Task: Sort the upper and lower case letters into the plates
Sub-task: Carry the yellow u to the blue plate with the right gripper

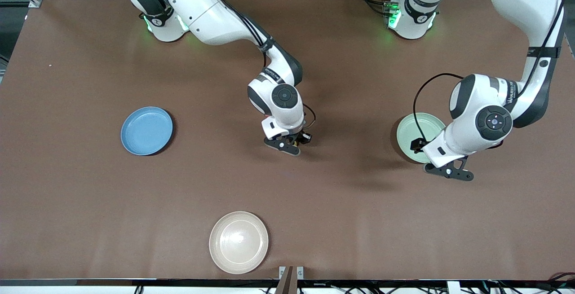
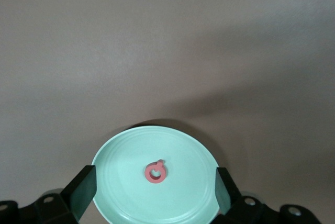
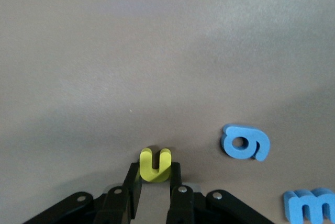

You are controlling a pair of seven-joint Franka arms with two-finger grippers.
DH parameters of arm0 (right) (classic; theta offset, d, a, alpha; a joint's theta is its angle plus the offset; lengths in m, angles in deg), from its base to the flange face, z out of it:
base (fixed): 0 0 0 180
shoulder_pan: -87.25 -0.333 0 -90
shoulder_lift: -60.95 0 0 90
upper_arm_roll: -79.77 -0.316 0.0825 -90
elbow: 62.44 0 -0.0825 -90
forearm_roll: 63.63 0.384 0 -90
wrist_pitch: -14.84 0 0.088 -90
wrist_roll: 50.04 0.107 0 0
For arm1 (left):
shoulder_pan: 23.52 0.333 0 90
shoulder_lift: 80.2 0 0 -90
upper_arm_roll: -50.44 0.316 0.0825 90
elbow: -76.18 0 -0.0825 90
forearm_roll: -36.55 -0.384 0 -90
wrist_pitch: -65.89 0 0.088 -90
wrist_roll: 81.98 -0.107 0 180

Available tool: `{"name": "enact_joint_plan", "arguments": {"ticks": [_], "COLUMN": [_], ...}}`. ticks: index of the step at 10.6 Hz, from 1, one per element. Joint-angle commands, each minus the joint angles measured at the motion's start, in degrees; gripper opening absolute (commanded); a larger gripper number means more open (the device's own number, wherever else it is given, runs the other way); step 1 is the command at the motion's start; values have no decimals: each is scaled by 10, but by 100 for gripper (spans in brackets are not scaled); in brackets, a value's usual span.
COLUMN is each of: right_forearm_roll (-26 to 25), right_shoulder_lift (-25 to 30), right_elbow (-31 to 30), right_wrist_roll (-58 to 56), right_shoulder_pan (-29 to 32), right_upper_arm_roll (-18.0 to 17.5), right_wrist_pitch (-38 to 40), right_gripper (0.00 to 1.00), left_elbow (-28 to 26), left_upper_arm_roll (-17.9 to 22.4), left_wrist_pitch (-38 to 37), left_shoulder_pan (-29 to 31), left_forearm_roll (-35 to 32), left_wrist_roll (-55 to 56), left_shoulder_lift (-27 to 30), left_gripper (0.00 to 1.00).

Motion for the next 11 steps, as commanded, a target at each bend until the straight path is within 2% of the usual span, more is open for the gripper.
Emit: {"name": "enact_joint_plan", "arguments": {"ticks": [1,3,6,7,9,11], "right_forearm_roll": [1,14,43,50,52,52], "right_shoulder_lift": [11,50,133,170,241,284], "right_elbow": [50,56,15,-29,-120,-220], "right_wrist_roll": [6,4,-26,-31,-93,-179], "right_shoulder_pan": [17,40,93,122,182,258], "right_upper_arm_roll": [-4,-8,-12,-12,-12,-11], "right_wrist_pitch": [71,109,216,223,222,212], "right_gripper": [0,0,0,0,0,0], "left_elbow": [14,20,33,38,56,76], "left_upper_arm_roll": [-7,-11,-18,-19,-56,-68], "left_wrist_pitch": [-19,-19,-31,-40,-41,-40], "left_shoulder_pan": [-6,-5,-5,-5,-7,-19], "left_forearm_roll": [12,13,31,31,32,32], "left_wrist_roll": [6,5,6,6,7,5], "left_shoulder_lift": [4,12,18,18,15,6], "left_gripper": [100,100,100,100,100,100]}}
